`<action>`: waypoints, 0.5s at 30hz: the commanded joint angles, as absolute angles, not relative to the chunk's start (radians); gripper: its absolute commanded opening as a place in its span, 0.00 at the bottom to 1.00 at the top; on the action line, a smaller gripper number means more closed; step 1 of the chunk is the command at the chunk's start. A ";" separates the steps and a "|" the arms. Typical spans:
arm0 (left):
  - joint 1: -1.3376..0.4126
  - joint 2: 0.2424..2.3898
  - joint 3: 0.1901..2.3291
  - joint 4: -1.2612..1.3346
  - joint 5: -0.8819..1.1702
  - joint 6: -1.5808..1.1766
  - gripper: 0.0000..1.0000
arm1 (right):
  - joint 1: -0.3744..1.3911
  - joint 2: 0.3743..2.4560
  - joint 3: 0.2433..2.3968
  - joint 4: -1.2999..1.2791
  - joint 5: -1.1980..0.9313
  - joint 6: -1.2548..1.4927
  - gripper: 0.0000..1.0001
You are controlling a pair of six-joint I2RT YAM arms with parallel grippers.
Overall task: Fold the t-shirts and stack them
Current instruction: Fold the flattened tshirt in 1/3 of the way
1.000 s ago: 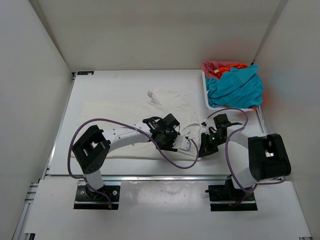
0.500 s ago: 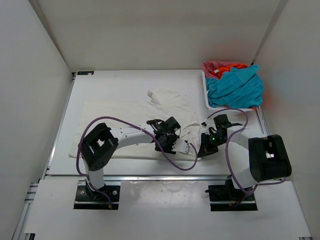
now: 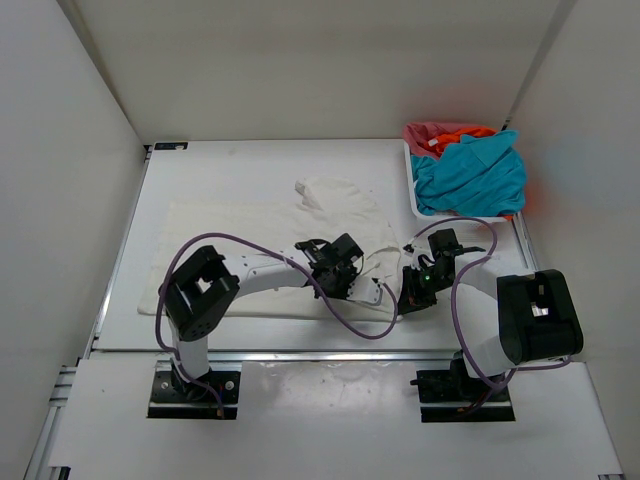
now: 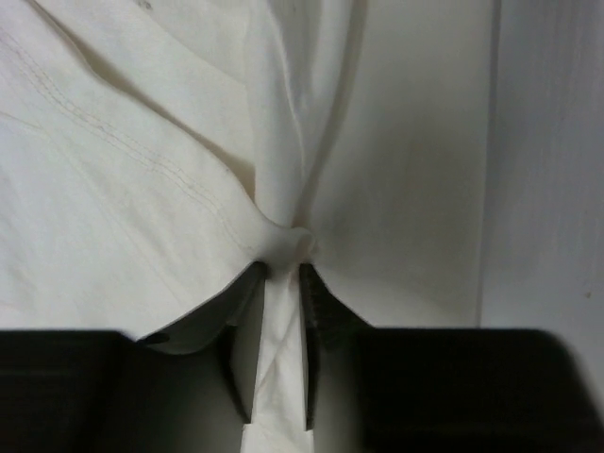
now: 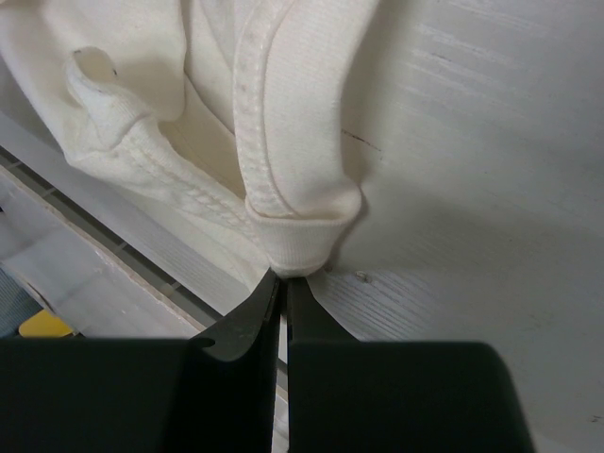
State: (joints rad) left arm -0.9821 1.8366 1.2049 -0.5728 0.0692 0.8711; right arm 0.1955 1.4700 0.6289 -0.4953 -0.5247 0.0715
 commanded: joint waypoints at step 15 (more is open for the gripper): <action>-0.761 1.868 1.359 -0.525 0.005 0.574 0.00 | 0.184 1.463 0.612 -0.491 -0.476 0.058 0.00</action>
State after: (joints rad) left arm -0.8230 1.8847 1.3003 -0.5400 0.0330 0.6682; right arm 0.1871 1.4693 0.6270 -0.4942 -0.5274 0.0719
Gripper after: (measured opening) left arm 0.031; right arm 0.021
